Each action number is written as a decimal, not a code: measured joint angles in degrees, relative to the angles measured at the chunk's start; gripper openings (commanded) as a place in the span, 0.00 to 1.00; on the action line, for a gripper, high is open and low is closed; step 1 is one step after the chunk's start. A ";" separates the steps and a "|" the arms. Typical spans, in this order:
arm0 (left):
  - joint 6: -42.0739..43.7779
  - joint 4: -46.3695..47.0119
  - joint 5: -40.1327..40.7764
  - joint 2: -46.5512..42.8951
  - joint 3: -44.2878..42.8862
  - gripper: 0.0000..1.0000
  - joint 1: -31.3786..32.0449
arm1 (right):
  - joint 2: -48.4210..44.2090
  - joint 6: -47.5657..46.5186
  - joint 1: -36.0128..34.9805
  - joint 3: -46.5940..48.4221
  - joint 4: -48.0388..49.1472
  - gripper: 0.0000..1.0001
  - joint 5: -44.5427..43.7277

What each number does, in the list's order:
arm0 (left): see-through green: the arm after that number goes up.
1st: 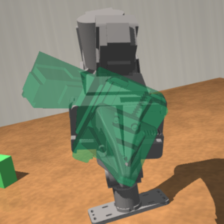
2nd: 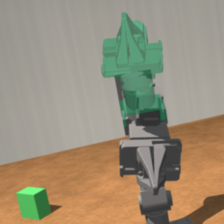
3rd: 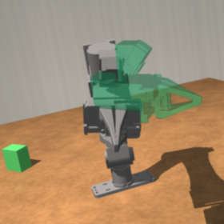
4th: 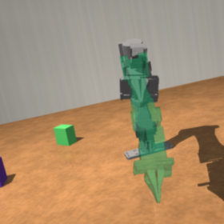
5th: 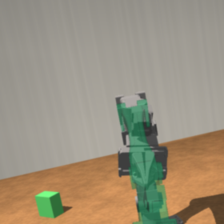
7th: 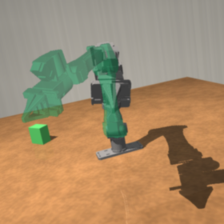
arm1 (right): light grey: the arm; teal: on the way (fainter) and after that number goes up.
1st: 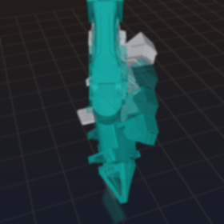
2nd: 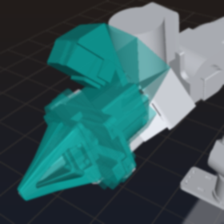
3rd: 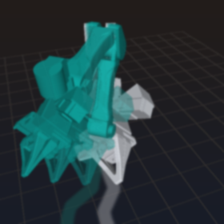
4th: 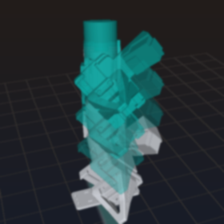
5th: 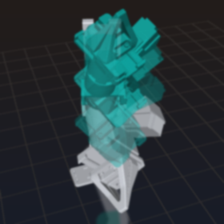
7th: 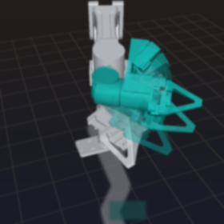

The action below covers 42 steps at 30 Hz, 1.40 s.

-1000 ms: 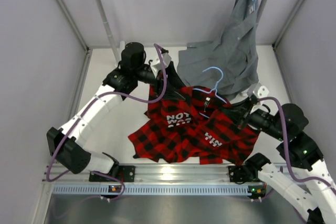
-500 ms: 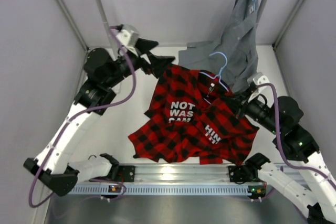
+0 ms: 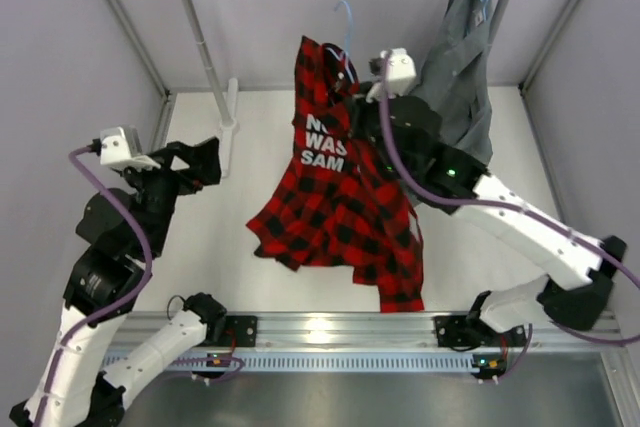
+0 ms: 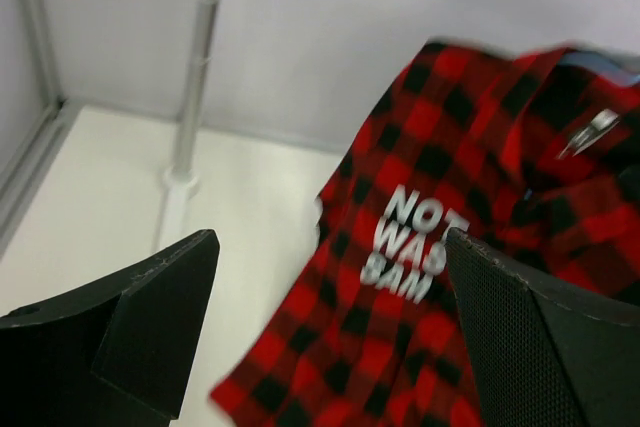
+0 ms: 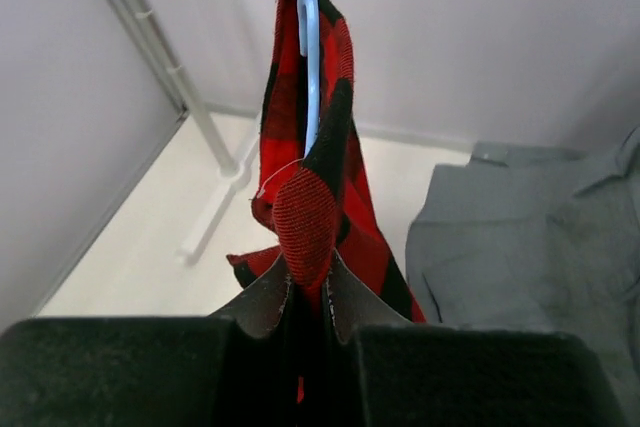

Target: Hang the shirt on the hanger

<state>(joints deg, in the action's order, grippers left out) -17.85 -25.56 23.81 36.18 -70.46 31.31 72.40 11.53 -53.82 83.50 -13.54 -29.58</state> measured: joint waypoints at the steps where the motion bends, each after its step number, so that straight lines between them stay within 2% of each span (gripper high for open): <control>1: -0.39 -2.71 2.25 -0.07 0.26 0.98 0.00 | 4.28 -0.70 -0.92 3.61 1.31 0.00 -2.38; 4: -1.22 -8.44 5.92 0.50 2.71 0.98 0.00 | 13.11 -3.06 -1.55 11.56 2.69 0.00 -8.00; 8: -1.38 -13.11 6.32 0.44 9.88 0.98 0.00 | 21.51 -6.19 -1.51 22.12 2.34 0.00 -13.51; 14: -1.33 -13.97 6.60 -1.57 19.89 0.98 0.00 | 29.09 -7.30 -0.17 36.87 1.53 0.00 -16.06; 20: -1.33 -13.46 6.64 -3.82 21.64 0.98 0.00 | 30.27 -5.68 3.96 40.19 1.07 0.00 -14.51; 25: -1.33 -13.33 6.73 -5.92 22.60 0.98 0.00 | 35.17 -5.55 6.75 45.68 0.04 0.00 -13.07; 42: -1.18 -13.20 5.55 -7.43 23.26 0.98 0.00 | 38.05 -5.73 10.64 41.09 0.26 0.00 -8.98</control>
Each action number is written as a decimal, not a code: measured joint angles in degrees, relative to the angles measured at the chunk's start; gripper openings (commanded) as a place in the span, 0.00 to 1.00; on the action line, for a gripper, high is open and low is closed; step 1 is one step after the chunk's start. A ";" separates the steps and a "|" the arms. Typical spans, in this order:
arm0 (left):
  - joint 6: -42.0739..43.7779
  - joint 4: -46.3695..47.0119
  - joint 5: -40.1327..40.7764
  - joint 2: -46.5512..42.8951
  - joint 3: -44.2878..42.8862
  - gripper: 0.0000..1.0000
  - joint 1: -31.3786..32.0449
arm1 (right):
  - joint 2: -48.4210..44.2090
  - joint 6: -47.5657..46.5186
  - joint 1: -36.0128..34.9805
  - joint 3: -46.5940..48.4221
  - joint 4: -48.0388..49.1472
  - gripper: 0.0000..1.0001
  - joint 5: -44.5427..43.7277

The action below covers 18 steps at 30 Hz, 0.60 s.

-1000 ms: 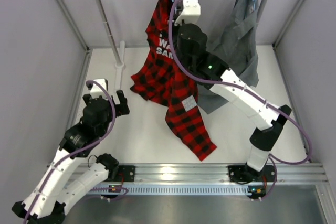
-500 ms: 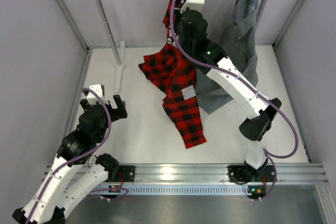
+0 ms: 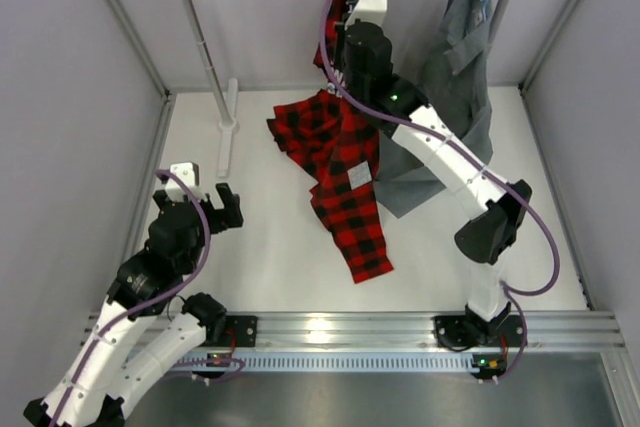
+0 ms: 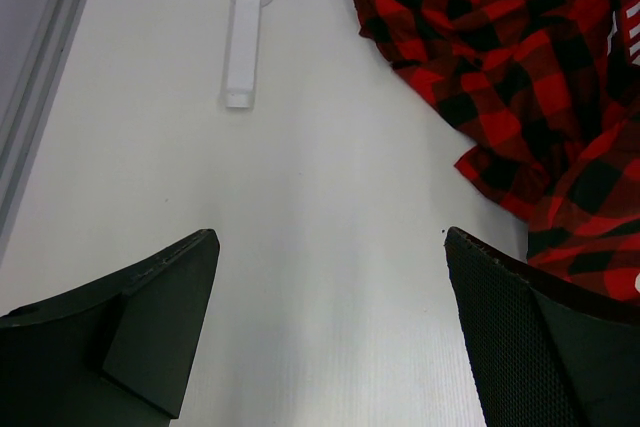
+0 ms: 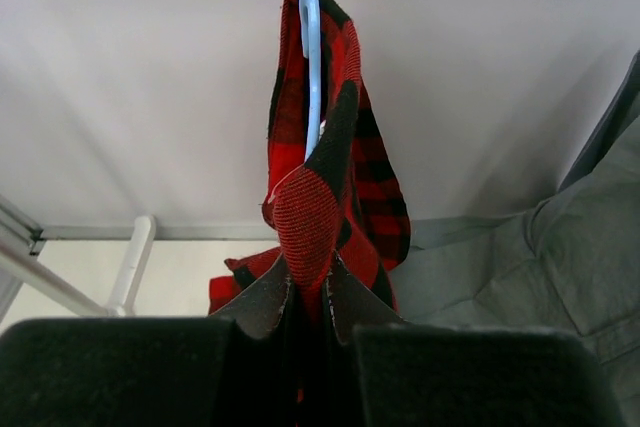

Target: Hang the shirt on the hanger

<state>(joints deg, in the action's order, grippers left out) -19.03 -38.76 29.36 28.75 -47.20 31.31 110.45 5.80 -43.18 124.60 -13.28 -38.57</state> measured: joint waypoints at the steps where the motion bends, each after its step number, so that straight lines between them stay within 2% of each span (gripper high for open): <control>1: 0.07 0.00 -0.26 0.00 0.02 0.98 0.00 | 0.26 0.04 0.50 0.11 0.15 0.00 0.26; 9: 0.48 0.00 -1.77 0.00 0.02 0.98 0.00 | 3.17 -0.02 1.66 0.92 0.48 0.00 0.66; 13: 0.70 0.00 -1.92 -0.11 0.04 0.98 0.00 | 2.95 0.81 1.38 -3.80 4.28 0.00 -0.33; 15: 0.72 0.00 -1.90 -0.13 0.07 0.98 0.00 | 2.93 1.66 1.31 -6.05 6.67 0.11 -0.70; 16: 0.72 0.00 -1.75 -0.13 0.09 0.98 0.00 | 2.93 2.08 1.31 -6.67 7.58 0.21 -0.83; 17: 0.70 0.00 -1.36 -0.09 0.13 0.98 0.00 | 2.93 2.45 1.31 -6.97 7.76 0.50 -0.87; 18: 0.66 0.00 -0.90 0.00 0.15 0.98 0.00 | 2.93 2.75 1.31 -7.26 7.78 0.63 -0.90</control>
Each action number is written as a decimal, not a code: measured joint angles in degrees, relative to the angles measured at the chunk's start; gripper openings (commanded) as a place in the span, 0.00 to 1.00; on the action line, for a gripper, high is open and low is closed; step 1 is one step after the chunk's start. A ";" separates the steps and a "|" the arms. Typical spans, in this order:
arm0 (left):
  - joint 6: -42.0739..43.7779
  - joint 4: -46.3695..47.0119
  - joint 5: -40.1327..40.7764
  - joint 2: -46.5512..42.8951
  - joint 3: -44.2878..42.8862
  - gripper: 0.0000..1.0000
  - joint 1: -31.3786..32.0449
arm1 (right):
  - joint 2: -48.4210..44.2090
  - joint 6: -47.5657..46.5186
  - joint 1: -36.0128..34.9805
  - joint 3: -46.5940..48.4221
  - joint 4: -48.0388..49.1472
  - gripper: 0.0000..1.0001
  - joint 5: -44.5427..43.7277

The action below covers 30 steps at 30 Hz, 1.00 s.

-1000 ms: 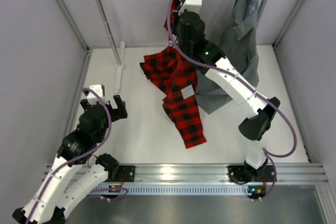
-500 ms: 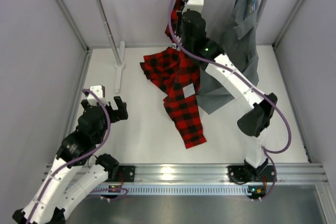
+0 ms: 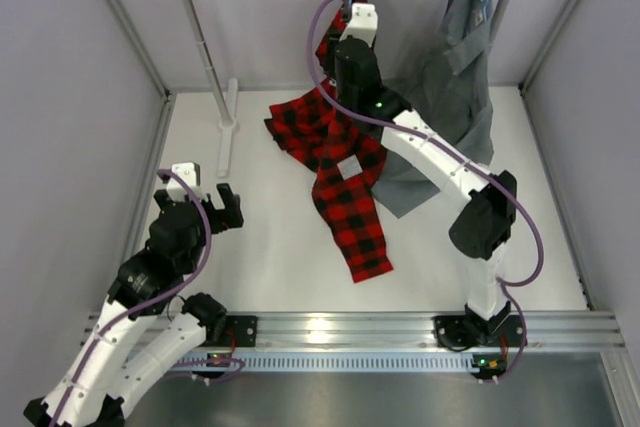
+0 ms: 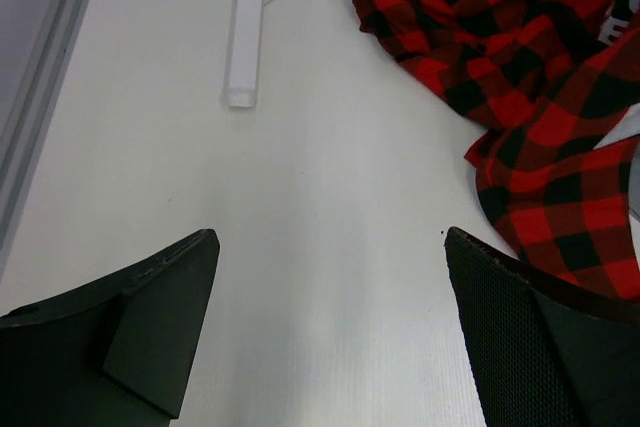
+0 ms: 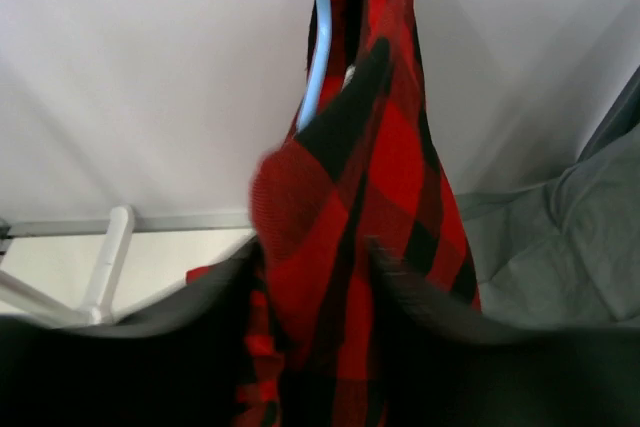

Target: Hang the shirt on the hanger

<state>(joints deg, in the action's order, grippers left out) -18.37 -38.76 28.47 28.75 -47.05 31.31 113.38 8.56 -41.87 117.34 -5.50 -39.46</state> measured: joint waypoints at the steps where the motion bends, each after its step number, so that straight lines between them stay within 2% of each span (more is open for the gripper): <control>1: -0.02 0.02 0.57 0.20 0.00 0.98 0.00 | 0.00 0.15 0.00 -0.15 -0.09 0.76 0.09; 2: -0.07 0.07 1.03 0.48 0.00 0.98 -0.02 | -0.04 0.44 -0.02 -0.39 -0.20 0.97 0.20; 3: -0.15 0.11 1.42 0.94 0.00 0.98 -0.22 | -0.07 0.68 -0.02 -0.63 -0.11 1.00 0.42; 8: -0.46 0.11 1.36 3.78 0.00 0.98 -4.13 | -4.09 -0.87 -0.02 -4.15 -0.72 0.99 2.27; 12: -0.63 0.11 0.72 5.18 0.00 0.98 -9.03 | -12.90 -2.97 -0.02 -9.44 -1.97 0.99 4.59; 16: -0.59 0.20 -0.15 5.38 0.00 0.98 -12.92 | -27.32 -4.92 -0.11 -18.69 -4.57 0.99 4.11; 18: -0.52 0.26 -0.61 5.16 0.00 0.98 -14.82 | -37.70 -5.79 -0.09 -26.77 -5.79 0.99 2.78; 19: -0.35 0.37 -0.61 4.85 0.00 0.98 -15.67 | -46.47 -6.29 -0.11 -33.09 -8.55 0.99 1.66; 23: 1.40 0.59 0.15 2.99 -0.26 0.98 -15.96 | -63.84 -5.64 -0.11 -44.63 -15.58 0.99 -3.61; 26: 2.38 0.48 0.76 1.33 -1.88 0.98 -15.98 | -75.28 -3.39 -0.13 -50.21 -24.85 0.99 -7.26; 30: 3.45 -1.14 0.57 -0.83 -6.36 0.98 -15.98 | -85.66 -0.55 -0.11 -51.98 -35.06 0.99 -8.98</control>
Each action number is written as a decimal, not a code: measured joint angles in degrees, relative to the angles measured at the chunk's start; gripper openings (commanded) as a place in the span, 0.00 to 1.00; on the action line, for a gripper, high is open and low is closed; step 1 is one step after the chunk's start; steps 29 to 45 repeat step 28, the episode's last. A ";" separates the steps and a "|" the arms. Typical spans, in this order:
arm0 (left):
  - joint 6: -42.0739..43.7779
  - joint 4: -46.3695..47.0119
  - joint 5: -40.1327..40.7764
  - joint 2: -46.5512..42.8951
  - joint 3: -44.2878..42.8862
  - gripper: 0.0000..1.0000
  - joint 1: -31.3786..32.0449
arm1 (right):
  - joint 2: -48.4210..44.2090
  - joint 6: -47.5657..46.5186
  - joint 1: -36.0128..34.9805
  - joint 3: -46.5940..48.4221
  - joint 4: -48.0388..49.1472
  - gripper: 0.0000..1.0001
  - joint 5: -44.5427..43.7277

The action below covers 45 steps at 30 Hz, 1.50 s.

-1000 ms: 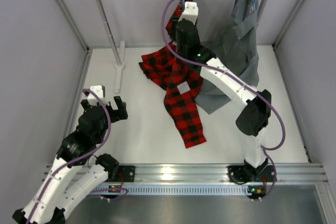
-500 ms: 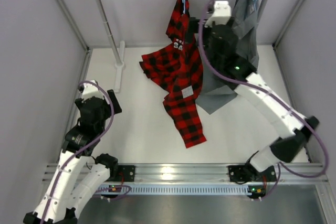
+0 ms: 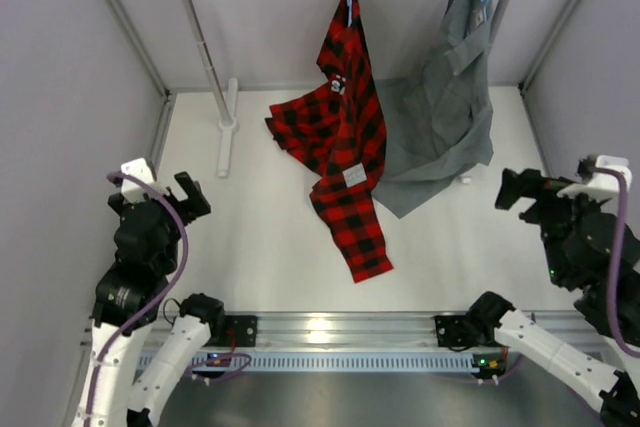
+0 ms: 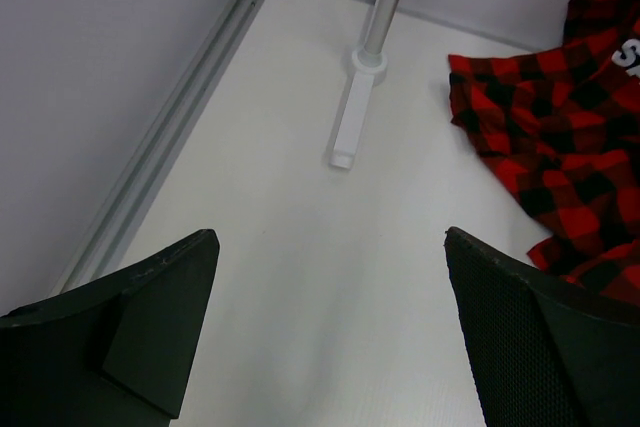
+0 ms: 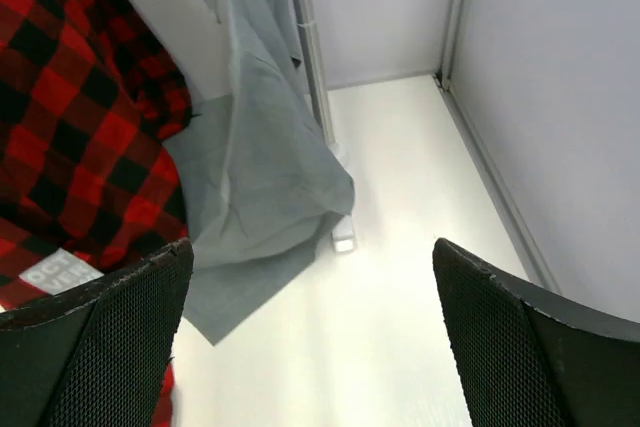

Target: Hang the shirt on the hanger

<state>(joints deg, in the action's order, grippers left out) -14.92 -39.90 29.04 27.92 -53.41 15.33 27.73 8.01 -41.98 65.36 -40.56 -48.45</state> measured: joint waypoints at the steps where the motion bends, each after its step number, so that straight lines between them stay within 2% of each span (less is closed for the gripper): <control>1: 0.15 -0.79 -0.09 -0.76 -1.33 0.98 0.00 | -1.92 0.70 0.00 0.02 -2.29 0.99 -0.09; 6: 1.44 -4.31 -0.74 -5.05 -4.59 0.98 0.00 | -5.99 2.62 0.00 -0.09 -12.00 0.99 -1.62; 12: 3.43 -7.54 -2.93 -9.60 -4.79 0.98 0.02 | -6.05 2.51 0.00 -0.50 -16.52 0.99 -3.91; 45: 4.57 -8.37 -4.61 -10.51 -4.76 0.98 0.00 | -5.75 1.03 0.00 -1.64 -16.83 0.99 -3.28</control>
